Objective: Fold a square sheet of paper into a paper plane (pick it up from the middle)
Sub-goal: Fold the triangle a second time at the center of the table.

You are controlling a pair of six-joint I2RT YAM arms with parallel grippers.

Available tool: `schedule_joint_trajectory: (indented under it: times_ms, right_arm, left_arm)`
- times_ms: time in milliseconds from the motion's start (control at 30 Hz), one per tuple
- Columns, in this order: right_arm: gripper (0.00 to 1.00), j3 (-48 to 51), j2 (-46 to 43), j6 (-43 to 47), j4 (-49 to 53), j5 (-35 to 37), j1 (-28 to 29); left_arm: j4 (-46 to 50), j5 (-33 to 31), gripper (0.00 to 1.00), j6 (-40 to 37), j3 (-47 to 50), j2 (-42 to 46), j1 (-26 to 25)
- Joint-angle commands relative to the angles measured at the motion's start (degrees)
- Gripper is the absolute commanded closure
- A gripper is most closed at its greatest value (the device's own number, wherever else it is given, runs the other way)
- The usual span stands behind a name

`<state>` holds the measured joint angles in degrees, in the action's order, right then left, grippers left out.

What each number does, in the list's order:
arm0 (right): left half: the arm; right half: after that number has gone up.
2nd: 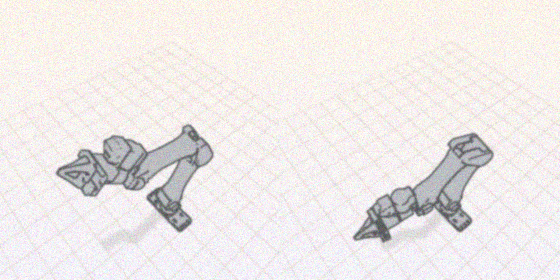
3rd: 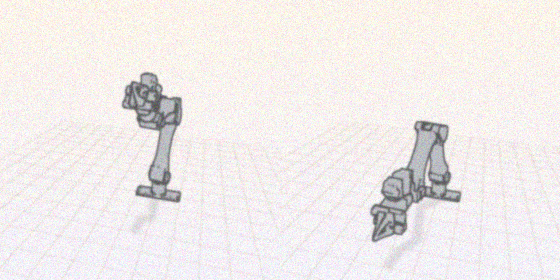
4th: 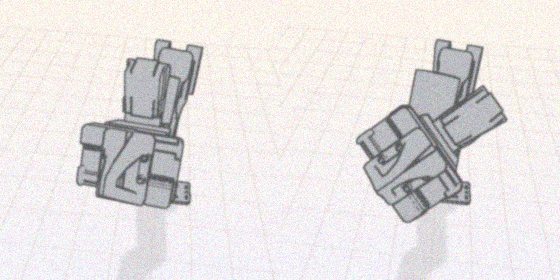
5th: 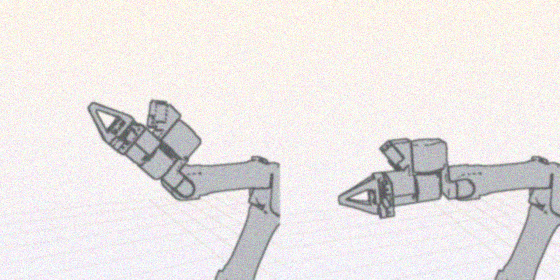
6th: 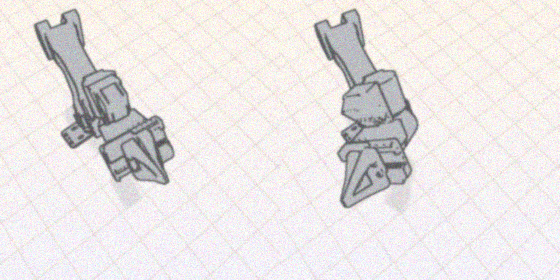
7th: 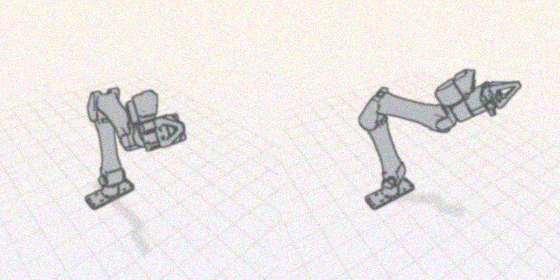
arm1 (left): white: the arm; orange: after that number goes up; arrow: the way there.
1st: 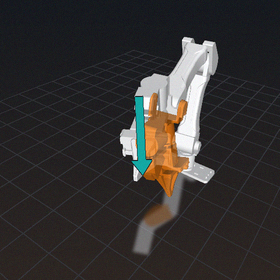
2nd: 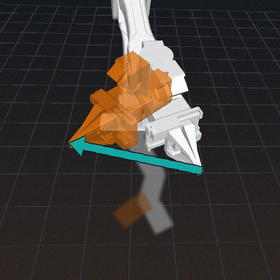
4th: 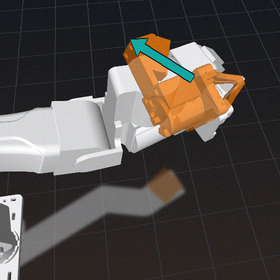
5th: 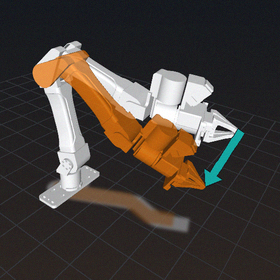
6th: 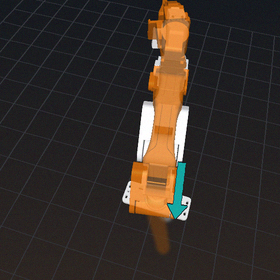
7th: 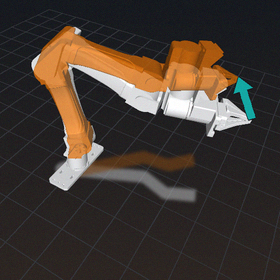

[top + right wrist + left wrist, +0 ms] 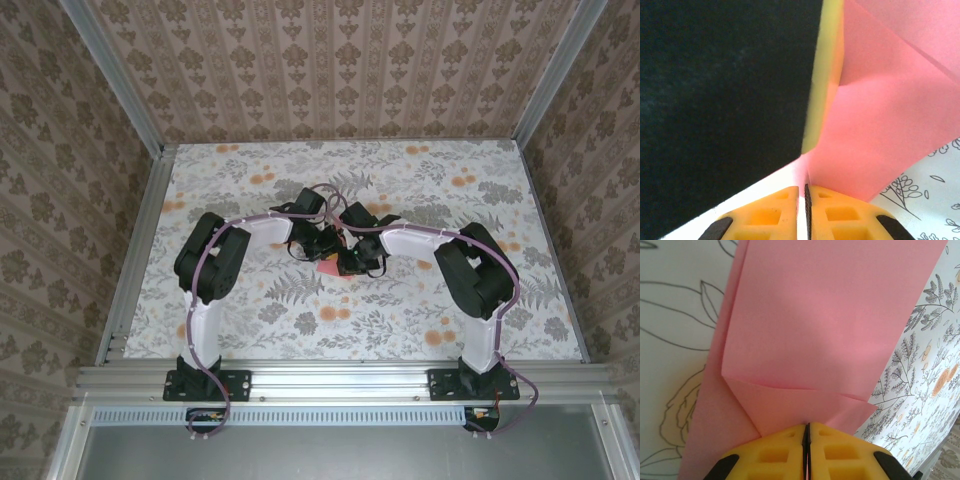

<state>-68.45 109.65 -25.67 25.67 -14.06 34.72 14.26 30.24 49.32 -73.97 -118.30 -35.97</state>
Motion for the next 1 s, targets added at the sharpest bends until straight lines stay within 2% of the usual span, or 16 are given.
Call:
schedule_joint_trajectory:
  times_ms: [0,567,667,800,967]
  right_arm:
    - [0.85,0.04,0.11,-0.09,2.89,2.46,0.24]
    - [0.85,3.84,-5.44,-0.97,3.33,5.88,-1.20]
    - [0.82,5.41,-7.99,-2.37,1.09,5.56,-2.32]
    - [0.76,5.46,-8.46,-3.63,-0.55,3.51,-2.81]
    - [0.74,5.43,-7.42,-5.32,-3.63,-2.51,-2.73]
  left_arm:
    - [6.66,-3.91,0.89,0.07,1.90,-4.13,-0.48]
    - [7.17,-4.31,0.89,-0.84,1.95,-4.35,-0.14]
    - [6.96,-4.04,0.89,-0.89,1.77,-4.26,-0.11]
    - [6.77,-3.82,0.88,-0.98,1.56,-4.06,-0.20]
    - [6.43,-3.43,0.88,-0.60,1.20,-4.04,-0.42]
